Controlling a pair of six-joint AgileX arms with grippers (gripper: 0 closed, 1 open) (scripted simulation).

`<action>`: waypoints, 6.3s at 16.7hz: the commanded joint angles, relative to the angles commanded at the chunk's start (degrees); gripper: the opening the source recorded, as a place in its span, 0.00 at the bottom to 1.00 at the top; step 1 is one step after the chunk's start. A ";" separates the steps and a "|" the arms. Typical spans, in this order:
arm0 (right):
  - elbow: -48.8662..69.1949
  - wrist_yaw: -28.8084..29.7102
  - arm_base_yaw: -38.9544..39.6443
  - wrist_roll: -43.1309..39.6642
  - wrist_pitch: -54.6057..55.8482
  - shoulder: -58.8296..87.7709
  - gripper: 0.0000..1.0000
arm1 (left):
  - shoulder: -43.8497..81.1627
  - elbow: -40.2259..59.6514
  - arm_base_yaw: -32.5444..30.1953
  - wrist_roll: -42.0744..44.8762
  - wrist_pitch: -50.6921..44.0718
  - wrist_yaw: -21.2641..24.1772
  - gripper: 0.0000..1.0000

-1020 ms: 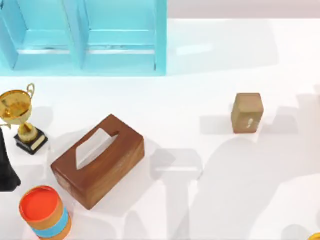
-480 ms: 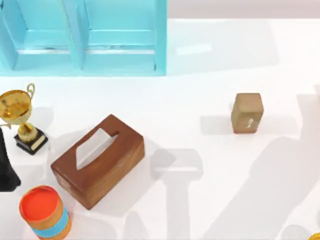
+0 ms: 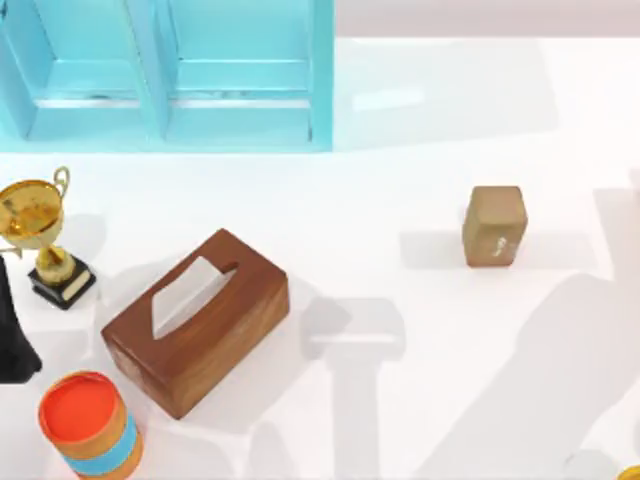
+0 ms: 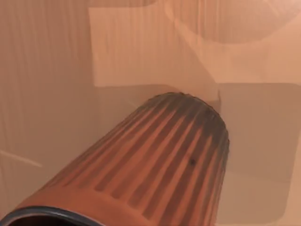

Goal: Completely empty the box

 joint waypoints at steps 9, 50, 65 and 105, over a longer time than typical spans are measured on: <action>0.00 0.00 0.00 0.00 0.00 0.00 0.25 | 0.00 0.00 0.00 0.00 0.00 0.00 1.00; 18.38 1.40 11.35 11.59 -21.87 -4.48 0.00 | 0.00 0.00 0.00 0.00 0.00 0.00 1.00; -4.52 4.41 47.92 48.16 -5.48 -10.31 0.00 | 0.00 0.00 0.00 0.00 0.00 0.00 1.00; -7.68 4.46 48.22 48.62 0.16 -7.54 1.00 | 0.00 0.00 0.00 0.00 0.00 0.00 1.00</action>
